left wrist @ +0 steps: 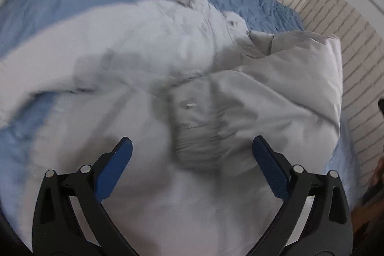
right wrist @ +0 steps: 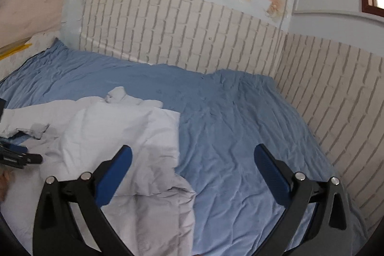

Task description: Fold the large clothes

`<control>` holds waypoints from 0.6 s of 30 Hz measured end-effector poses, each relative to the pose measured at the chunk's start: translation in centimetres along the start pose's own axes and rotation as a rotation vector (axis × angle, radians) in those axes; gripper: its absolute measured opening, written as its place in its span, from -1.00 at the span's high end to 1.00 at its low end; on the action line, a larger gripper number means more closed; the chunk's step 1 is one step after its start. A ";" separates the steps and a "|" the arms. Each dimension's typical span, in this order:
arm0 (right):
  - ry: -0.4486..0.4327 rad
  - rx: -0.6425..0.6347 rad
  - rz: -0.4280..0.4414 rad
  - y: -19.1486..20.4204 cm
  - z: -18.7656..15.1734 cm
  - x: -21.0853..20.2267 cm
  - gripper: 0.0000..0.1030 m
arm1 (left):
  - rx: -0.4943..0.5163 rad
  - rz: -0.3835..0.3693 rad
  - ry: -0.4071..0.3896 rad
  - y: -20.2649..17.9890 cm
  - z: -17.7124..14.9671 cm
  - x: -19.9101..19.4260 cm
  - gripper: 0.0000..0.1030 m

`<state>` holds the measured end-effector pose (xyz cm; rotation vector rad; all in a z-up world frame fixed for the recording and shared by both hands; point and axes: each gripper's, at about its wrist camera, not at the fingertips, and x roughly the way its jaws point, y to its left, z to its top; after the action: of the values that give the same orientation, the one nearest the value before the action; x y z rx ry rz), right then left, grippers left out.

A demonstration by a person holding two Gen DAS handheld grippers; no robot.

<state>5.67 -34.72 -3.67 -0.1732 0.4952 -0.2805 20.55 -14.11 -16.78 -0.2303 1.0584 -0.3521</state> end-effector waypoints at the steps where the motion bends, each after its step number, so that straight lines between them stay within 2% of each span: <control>1: 0.001 -0.004 -0.016 -0.5 -0.2 0.3 -0.97 | 0.002 -0.004 0.021 -0.7 0.0 1.0 -0.73; 2: 0.004 -0.005 -0.035 -1.0 -0.5 0.7 -0.97 | 0.036 0.006 0.050 -1.9 -0.1 2.6 -0.66; 3: 0.010 -0.002 -0.050 -1.4 -0.7 0.9 -0.97 | 0.073 0.023 0.068 -2.7 -0.2 3.6 -0.36; 4: 0.019 0.009 -0.068 -2.0 -0.9 0.9 -0.97 | 0.133 0.076 0.088 -4.1 -0.3 5.0 -0.27; 5: 0.027 0.026 -0.081 -2.5 -1.0 1.0 -0.97 | 0.152 0.108 0.082 -4.6 -0.3 5.6 -0.18; 6: 0.035 0.055 -0.083 -3.3 -1.1 1.1 -0.97 | 0.145 0.121 0.082 -4.7 0.1 6.0 -0.05; 8: 0.043 0.104 -0.069 -4.5 -1.1 1.0 -0.97 | 0.094 0.113 0.074 -4.4 1.2 5.9 0.05; 10: 0.046 0.123 -0.075 -5.1 -1.1 1.3 -0.97 | 0.110 0.168 0.016 -4.4 2.6 4.8 0.33; 12: 0.052 0.132 -0.091 -5.5 -1.3 1.6 -0.97 | 0.157 0.281 -0.104 -4.4 5.1 2.1 0.39; 15: 0.073 0.151 -0.092 -5.8 -1.6 2.6 -0.97 | 0.155 0.411 -0.271 -3.0 9.7 -2.2 0.40; 17: 0.089 0.161 -0.085 -5.7 -1.9 3.2 -0.97 | 0.152 0.473 -0.329 -1.8 12.5 -4.0 0.32; 18: 0.102 0.168 -0.080 -5.6 -2.0 3.8 -0.97 | 0.145 0.493 -0.320 -1.0 13.9 -4.0 0.16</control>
<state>6.63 -41.40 -5.83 -0.0153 0.5643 -0.4090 30.83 -13.23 -6.62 0.1048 0.7377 0.0547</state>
